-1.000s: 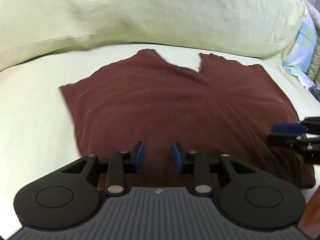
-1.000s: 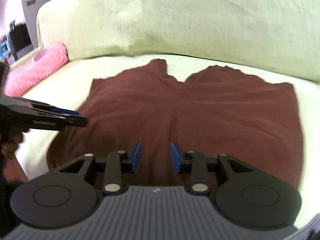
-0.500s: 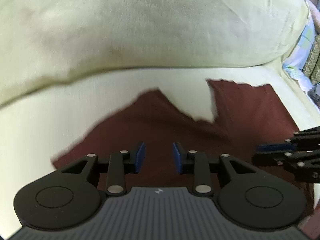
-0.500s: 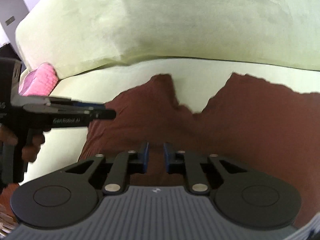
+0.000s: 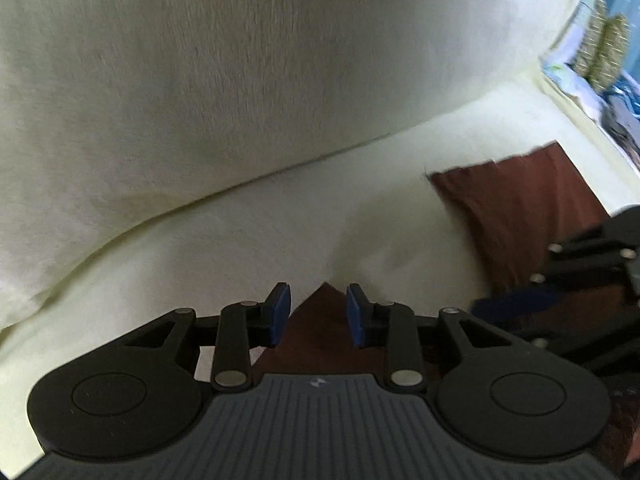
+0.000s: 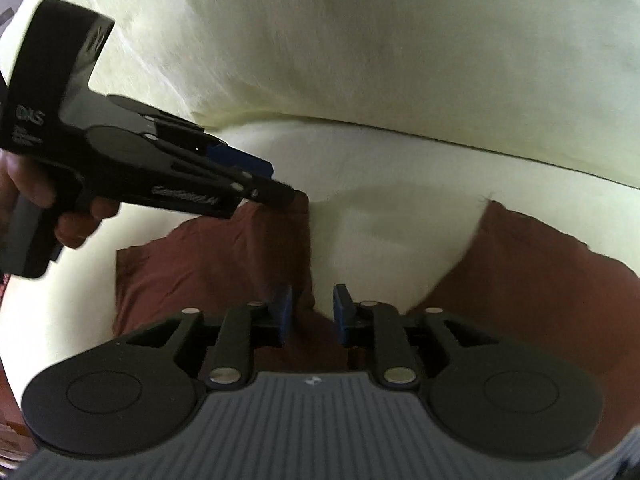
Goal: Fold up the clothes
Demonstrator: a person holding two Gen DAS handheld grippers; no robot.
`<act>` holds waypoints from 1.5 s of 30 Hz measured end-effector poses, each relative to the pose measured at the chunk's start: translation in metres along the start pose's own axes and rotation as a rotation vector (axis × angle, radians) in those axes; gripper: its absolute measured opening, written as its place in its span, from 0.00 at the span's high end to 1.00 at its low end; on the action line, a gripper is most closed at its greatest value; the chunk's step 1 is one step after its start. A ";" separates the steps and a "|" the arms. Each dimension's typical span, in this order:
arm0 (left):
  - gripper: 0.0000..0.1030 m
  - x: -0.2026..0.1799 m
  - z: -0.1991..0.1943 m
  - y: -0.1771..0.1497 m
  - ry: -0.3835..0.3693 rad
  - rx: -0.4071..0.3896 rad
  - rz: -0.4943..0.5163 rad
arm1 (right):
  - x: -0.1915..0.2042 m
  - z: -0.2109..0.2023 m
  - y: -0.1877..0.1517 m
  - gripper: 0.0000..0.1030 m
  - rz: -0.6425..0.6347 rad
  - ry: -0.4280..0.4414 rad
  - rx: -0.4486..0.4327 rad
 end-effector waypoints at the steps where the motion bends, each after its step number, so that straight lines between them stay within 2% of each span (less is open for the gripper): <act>1: 0.64 0.003 0.001 -0.002 -0.035 0.004 0.005 | -0.002 0.007 0.000 0.78 0.009 0.013 0.010; 5: 0.61 0.013 0.012 0.000 -0.130 0.036 0.038 | -0.006 0.025 -0.007 0.78 0.024 0.032 0.048; 6: 0.58 0.015 0.017 0.002 -0.150 0.051 0.044 | -0.005 0.025 -0.007 0.77 0.021 0.036 0.043; 8: 0.58 0.017 0.030 0.006 -0.190 0.107 0.066 | -0.005 0.025 -0.009 0.76 0.028 0.042 0.035; 12: 0.56 0.008 0.039 0.008 -0.189 0.143 0.181 | -0.003 0.025 -0.012 0.75 0.024 0.036 0.019; 13: 0.61 0.005 0.040 0.009 -0.180 0.142 0.199 | -0.002 0.025 -0.014 0.75 0.011 0.027 0.013; 14: 0.72 0.000 0.040 0.008 -0.166 0.132 0.223 | 0.001 0.026 -0.015 0.76 -0.009 0.016 0.007; 15: 0.95 -0.005 0.039 0.008 -0.151 0.118 0.254 | 0.004 0.026 -0.015 0.80 -0.038 0.003 0.004; 16: 0.95 -0.010 0.038 0.007 -0.136 0.103 0.284 | 0.006 0.025 -0.015 0.95 -0.064 -0.008 0.003; 18: 0.98 -0.017 0.034 0.004 -0.106 0.071 0.328 | 0.008 0.021 -0.014 0.97 -0.106 -0.017 -0.012; 21: 0.98 -0.018 0.026 0.000 -0.054 0.022 0.345 | 0.005 0.015 -0.011 0.97 -0.091 -0.035 -0.048; 24: 0.97 -0.009 0.027 0.001 -0.001 -0.022 0.254 | -0.001 0.013 -0.007 0.97 -0.066 -0.051 -0.077; 27: 0.95 -0.011 0.030 0.001 0.039 -0.059 0.230 | -0.007 0.024 -0.010 0.99 -0.048 -0.092 -0.095; 29: 0.83 -0.016 0.032 0.001 0.090 -0.092 0.227 | -0.008 0.024 -0.012 0.99 -0.009 -0.123 -0.138; 30: 0.69 -0.016 0.033 0.001 0.114 -0.101 0.228 | -0.006 0.023 -0.013 0.95 -0.012 -0.147 -0.149; 31: 0.55 -0.016 0.032 0.001 0.136 -0.107 0.223 | -0.004 0.021 -0.014 0.80 -0.008 -0.167 -0.163; 32: 0.51 -0.015 0.031 0.002 0.163 -0.113 0.215 | -0.003 0.015 -0.015 0.75 0.002 -0.196 -0.189; 34: 0.51 -0.010 0.027 0.003 0.205 -0.113 0.177 | -0.003 0.006 -0.018 0.72 0.017 -0.212 -0.208; 35: 0.52 -0.009 0.024 0.004 0.225 -0.110 0.158 | -0.002 0.004 -0.021 0.72 0.007 -0.203 -0.175; 37: 0.53 -0.002 0.013 0.006 0.351 -0.097 0.080 | -0.001 0.001 -0.027 0.75 -0.013 -0.194 -0.103; 38: 0.53 0.000 0.009 0.007 0.372 -0.091 0.050 | -0.001 -0.007 -0.032 0.75 -0.015 -0.206 -0.079; 39: 0.57 0.002 0.002 0.007 0.379 -0.078 0.000 | -0.002 -0.020 -0.033 0.75 0.004 -0.200 -0.099; 41: 0.57 0.003 -0.015 0.010 0.354 -0.047 -0.097 | -0.007 -0.049 -0.032 0.73 0.063 -0.193 -0.144; 43: 0.57 -0.015 -0.024 0.015 0.283 -0.028 -0.088 | -0.018 -0.085 -0.034 0.70 0.131 -0.211 -0.167; 45: 0.57 -0.047 -0.031 0.025 0.218 -0.023 -0.031 | -0.034 -0.112 -0.041 0.67 0.174 -0.240 -0.161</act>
Point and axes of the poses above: each gripper's, at about its wrist camera, not at the fingertips, and z roughly the way its jaws point, x to its left, y to its top, the point moved 2 cm from there along z, roughly the way its jaws point
